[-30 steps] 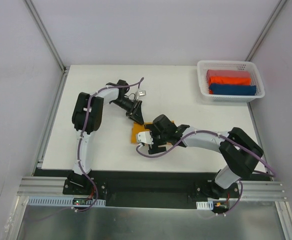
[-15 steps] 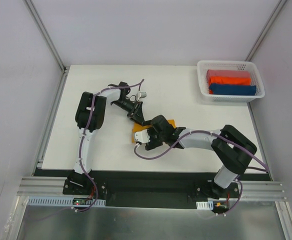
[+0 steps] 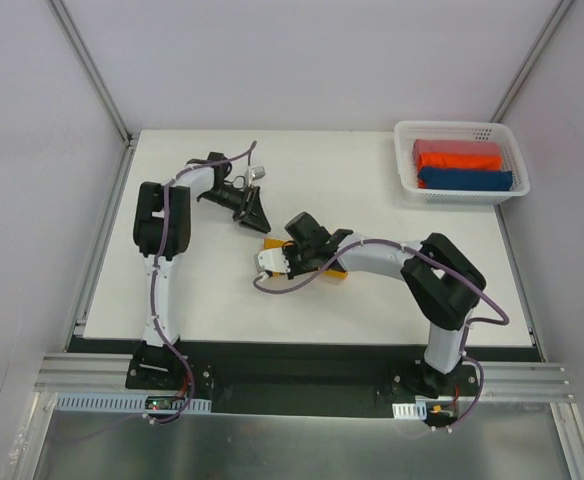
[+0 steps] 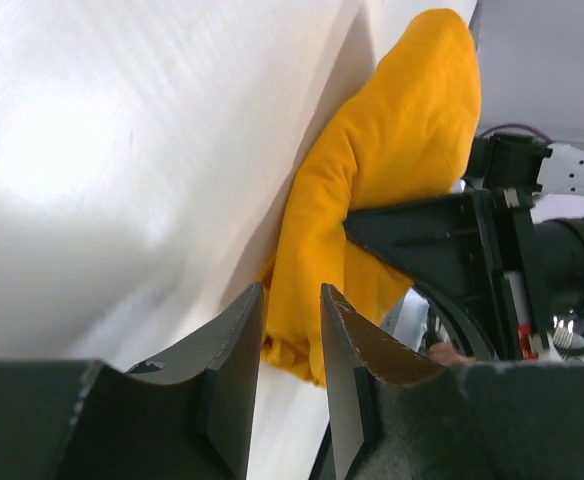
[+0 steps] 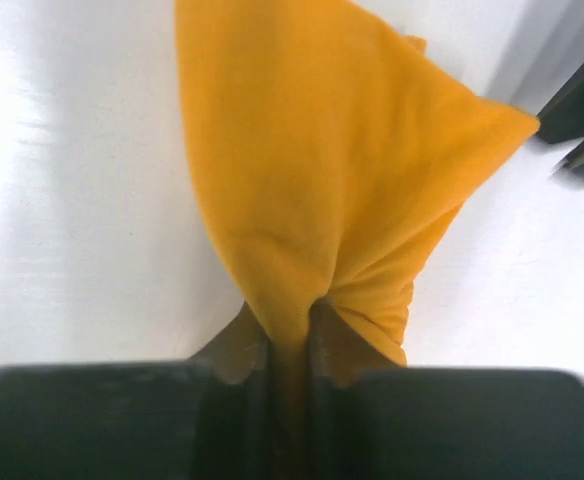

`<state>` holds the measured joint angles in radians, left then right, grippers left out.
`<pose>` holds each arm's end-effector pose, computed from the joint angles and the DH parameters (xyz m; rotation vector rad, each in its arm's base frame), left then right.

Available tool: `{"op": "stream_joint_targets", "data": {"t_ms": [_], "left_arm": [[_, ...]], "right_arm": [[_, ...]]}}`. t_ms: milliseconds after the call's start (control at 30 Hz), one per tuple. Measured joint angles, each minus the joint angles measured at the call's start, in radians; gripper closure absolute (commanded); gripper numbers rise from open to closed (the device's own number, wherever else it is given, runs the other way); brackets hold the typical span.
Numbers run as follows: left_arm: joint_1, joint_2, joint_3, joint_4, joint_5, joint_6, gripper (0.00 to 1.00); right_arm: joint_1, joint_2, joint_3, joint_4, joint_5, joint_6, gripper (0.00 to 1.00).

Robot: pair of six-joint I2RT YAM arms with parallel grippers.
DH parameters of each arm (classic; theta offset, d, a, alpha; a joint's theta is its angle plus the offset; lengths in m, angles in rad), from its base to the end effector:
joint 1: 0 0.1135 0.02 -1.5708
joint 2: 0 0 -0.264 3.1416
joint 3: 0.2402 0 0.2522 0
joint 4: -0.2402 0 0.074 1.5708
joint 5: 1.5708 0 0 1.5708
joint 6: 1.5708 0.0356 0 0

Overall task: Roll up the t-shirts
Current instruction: Pick up the T-shirt from the center of the board.

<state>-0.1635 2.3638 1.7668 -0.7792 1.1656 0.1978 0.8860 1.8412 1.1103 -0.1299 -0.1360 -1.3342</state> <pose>0.4500 -0.1074 0.1243 0.6002 2.4014 -1.6239 0.2393 0.3006 0.1662 -2.1953 1.0214 -0.0387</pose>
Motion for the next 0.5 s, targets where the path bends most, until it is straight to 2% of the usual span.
{"op": "stream_joint_targets", "data": {"t_ms": [233, 400, 500], "left_arm": [[0.097, -0.256, -0.124, -0.034, -0.051, 0.039, 0.70], [0.106, -0.438, -0.182, -0.078, -0.056, 0.082, 0.70], [0.106, -0.476, -0.208, -0.103, -0.066, 0.099, 0.70]], "right_arm": [[-0.121, 0.053, 0.207, -0.262, -0.138, 0.199, 1.00], [-0.259, 0.053, 0.352, -0.437, -0.174, 0.341, 0.99], [-0.331, 0.048, 0.442, -0.492, -0.181, 0.408, 0.99]]}}
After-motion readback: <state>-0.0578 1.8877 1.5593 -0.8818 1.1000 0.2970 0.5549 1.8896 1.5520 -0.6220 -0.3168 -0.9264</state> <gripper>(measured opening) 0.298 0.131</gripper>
